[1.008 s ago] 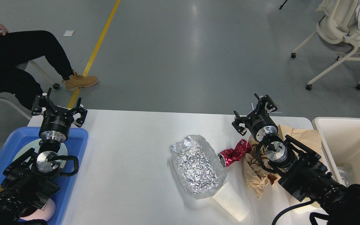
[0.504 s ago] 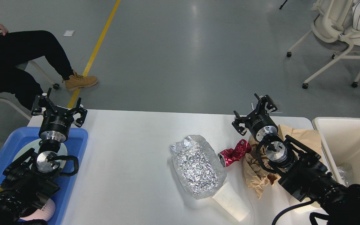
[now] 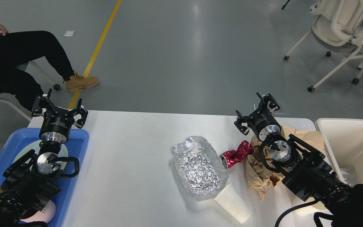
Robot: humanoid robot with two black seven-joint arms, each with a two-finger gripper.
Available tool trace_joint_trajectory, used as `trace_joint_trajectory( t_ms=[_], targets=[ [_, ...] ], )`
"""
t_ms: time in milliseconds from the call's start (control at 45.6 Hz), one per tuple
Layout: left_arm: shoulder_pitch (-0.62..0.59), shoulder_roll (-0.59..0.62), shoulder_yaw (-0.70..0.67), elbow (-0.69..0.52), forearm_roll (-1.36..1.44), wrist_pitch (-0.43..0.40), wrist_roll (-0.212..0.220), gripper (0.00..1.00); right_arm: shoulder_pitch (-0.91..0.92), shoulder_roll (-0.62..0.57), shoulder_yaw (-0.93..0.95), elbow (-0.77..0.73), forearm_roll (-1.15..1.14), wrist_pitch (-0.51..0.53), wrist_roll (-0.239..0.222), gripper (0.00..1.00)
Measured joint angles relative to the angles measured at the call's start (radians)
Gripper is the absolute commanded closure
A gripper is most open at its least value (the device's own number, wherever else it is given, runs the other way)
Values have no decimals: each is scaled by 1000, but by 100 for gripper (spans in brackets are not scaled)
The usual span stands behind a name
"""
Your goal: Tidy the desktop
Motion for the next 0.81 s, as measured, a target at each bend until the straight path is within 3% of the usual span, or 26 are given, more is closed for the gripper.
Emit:
trace_joint_trajectory(
  t_ms=[241,811],
  targets=[
    [0,0,0,0,0,0,0,3,11,-131,7,-4,3,0,0,0],
    [0,0,0,0,0,0,0,3,-30,-203,8,-16,4,-2,0,0]
  ],
)
